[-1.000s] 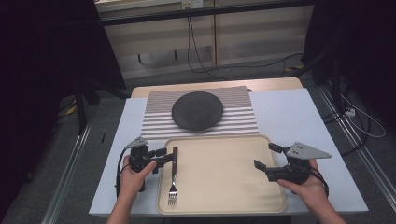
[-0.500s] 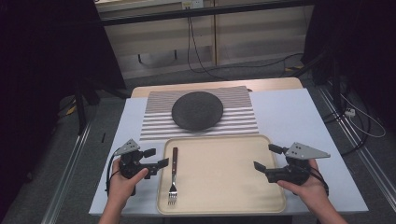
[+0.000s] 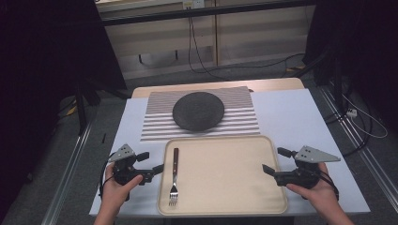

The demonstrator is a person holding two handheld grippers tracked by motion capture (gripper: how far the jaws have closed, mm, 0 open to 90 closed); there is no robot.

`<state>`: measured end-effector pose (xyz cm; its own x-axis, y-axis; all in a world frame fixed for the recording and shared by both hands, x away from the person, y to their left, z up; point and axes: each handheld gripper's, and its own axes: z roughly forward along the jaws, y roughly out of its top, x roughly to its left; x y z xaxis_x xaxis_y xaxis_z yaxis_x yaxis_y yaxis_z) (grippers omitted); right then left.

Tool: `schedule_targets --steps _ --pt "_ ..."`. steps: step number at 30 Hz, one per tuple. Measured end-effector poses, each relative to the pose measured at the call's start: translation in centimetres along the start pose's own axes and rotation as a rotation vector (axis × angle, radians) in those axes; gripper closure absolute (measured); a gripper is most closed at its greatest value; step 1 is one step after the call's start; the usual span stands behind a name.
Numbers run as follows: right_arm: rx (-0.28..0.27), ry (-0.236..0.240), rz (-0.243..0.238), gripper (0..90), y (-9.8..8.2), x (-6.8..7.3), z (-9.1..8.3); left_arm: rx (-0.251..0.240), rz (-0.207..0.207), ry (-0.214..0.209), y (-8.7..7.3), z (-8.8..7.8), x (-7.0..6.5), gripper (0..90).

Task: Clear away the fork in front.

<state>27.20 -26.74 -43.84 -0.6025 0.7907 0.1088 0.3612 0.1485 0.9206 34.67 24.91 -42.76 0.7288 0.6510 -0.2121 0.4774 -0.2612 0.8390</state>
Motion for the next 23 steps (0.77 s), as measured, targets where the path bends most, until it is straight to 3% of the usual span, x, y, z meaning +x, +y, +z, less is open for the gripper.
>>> schedule_targets --steps 23 --pt "0.014 -0.041 0.011 13.5 -1.6 -0.8 -0.7 -0.016 0.011 0.041 -1.3 -0.8 0.6 9.3"
